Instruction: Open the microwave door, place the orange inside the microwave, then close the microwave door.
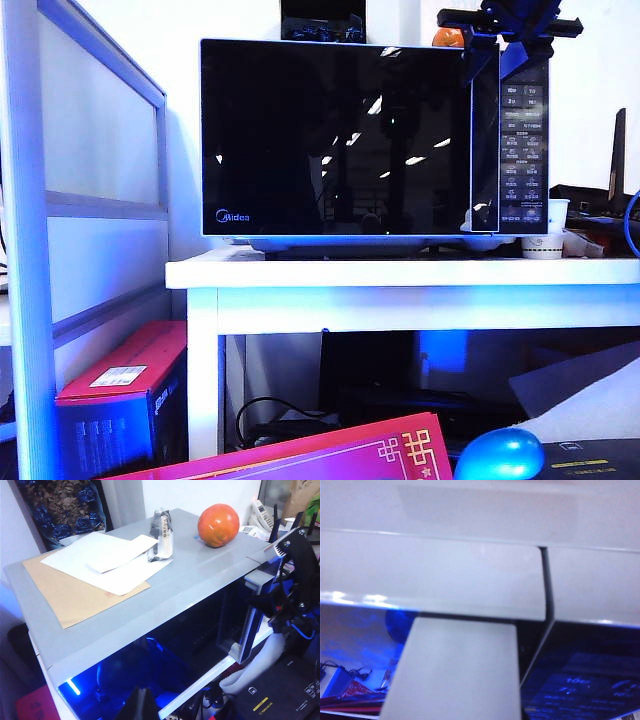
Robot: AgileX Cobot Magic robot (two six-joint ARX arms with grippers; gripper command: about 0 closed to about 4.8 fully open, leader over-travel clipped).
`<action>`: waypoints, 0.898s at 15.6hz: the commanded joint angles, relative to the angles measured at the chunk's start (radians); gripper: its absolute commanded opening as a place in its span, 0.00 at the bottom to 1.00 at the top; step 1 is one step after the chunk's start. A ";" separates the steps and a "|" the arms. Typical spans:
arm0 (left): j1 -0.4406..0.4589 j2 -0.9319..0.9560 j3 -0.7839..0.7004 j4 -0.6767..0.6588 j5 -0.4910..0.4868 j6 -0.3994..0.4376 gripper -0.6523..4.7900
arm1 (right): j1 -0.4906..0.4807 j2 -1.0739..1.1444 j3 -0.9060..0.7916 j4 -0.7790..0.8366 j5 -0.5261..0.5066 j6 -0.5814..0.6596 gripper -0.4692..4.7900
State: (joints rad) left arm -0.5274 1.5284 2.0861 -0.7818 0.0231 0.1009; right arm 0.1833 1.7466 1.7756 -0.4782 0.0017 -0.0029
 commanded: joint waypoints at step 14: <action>-0.001 -0.003 0.002 0.005 0.003 0.003 0.11 | 0.005 -0.177 0.013 -0.065 -0.021 -0.022 1.00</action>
State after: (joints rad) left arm -0.5274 1.5288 2.0857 -0.7837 0.0242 0.1009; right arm 0.1883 1.5860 1.7798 -0.5739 -0.0612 -0.0185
